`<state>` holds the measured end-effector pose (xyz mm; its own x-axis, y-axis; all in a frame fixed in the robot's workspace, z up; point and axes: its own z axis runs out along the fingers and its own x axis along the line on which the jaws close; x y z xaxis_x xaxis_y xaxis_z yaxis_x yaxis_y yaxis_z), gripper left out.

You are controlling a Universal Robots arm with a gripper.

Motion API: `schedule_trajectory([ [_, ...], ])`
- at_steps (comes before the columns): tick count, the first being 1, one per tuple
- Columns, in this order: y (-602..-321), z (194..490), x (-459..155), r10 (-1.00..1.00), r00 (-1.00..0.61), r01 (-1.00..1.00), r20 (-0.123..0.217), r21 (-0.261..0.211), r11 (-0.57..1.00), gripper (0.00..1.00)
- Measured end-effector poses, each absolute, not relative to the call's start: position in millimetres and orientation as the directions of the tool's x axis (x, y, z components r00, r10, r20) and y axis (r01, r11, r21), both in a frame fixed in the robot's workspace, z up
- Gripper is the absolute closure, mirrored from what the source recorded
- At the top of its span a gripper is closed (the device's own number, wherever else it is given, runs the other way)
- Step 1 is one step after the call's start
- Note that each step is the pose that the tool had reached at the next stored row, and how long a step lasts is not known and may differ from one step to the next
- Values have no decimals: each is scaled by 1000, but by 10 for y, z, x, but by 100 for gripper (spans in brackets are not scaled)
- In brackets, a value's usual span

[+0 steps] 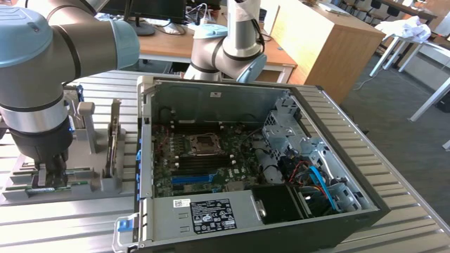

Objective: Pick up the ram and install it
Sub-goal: 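Pick up the ram and move it above insertion slot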

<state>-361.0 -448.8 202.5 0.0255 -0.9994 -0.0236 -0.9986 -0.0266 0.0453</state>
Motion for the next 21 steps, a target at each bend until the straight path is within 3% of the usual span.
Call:
schedule_trajectory([
  [9, -4488, 2127, -3608, -999, 25, -999, -24, 45, -26, 88],
  [21, -4488, 2516, -3594, -999, 25, -999, -23, 45, -26, 88],
])
